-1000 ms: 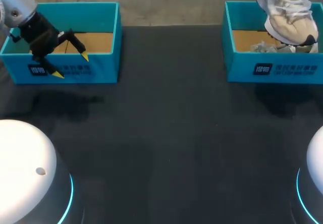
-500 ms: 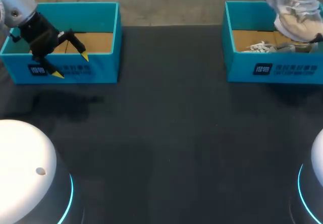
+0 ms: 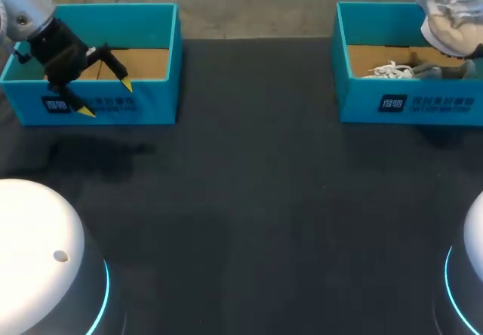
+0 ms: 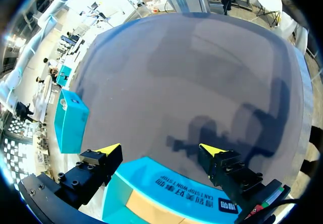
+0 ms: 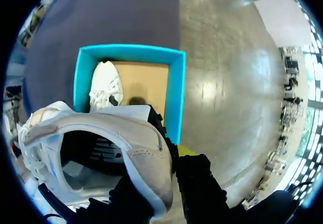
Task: Take the shoe out of the shoebox, open the shoe tongue, remove and reinsert the insole, then place the shoe into the shoebox
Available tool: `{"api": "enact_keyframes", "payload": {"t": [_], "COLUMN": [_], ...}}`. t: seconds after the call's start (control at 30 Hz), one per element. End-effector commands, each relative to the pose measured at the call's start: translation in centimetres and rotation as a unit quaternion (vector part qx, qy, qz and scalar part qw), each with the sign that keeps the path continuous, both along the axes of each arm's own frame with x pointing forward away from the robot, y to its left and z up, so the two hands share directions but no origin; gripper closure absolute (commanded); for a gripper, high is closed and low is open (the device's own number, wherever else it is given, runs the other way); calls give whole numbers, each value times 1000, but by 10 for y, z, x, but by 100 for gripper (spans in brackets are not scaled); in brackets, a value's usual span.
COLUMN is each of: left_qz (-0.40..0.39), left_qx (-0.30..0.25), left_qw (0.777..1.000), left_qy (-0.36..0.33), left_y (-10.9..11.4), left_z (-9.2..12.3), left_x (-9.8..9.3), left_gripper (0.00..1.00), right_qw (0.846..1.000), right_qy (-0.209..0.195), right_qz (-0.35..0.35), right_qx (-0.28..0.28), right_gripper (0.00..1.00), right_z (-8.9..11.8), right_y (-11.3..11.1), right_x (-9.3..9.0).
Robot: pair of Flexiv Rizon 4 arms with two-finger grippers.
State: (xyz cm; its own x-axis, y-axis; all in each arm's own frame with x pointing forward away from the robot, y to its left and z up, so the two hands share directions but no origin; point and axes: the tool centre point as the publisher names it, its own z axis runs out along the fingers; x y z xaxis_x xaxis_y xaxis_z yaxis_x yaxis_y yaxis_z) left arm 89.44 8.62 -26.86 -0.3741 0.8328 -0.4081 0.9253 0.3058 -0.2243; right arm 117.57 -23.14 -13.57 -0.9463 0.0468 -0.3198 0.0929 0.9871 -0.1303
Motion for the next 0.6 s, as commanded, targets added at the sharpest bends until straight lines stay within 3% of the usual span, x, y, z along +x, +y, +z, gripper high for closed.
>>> {"api": "enact_keyframes", "payload": {"t": [0.03,0.07,0.1,0.17,0.27,0.33,0.4,0.43,0.5,0.53,0.6], "left_qz": [0,0,0,0,0,0,0,0,0,0,0], "left_qx": [1,1,1,1,1,1,1,1,1,1,1], "left_qw": [1000,1000,1000,1000,1000,1000,1000,1000,1000,1000,1000], "left_qy": [0,0,0,0,0,0,0,0,0,0,0], "left_y": [0,0,0,0,0,0,0,0,0,0,0], "left_z": [1,1,1,1,1,1,1,1,1,1,1], "left_x": [-1,-1,-1,-1,-1,-1,-1,-1,-1,-1,-1], "left_gripper": [0,0,0,0,0,0,0,0,0,0,0], "right_qw": [997,997,990,983,962,927,920,884,880,848,843], "right_qy": [13,13,1,-4,-17,-43,-46,-61,-62,-73,-75], "right_qz": [-78,-78,-137,-180,-268,-369,-386,-458,-465,-519,-526], "right_qx": [5,5,16,24,40,46,48,67,70,84,83], "right_gripper": [100,100,100,100,100,100,100,100,100,100,100], "right_z": [-2,-2,-2,-2,-3,-1,-1,-1,-1,-1,-1], "right_y": [-15,-15,-23,-30,-44,-57,-60,-70,-70,-76,-77], "right_x": [12,12,10,7,0,-9,-10,-22,-24,-35,-36]}}
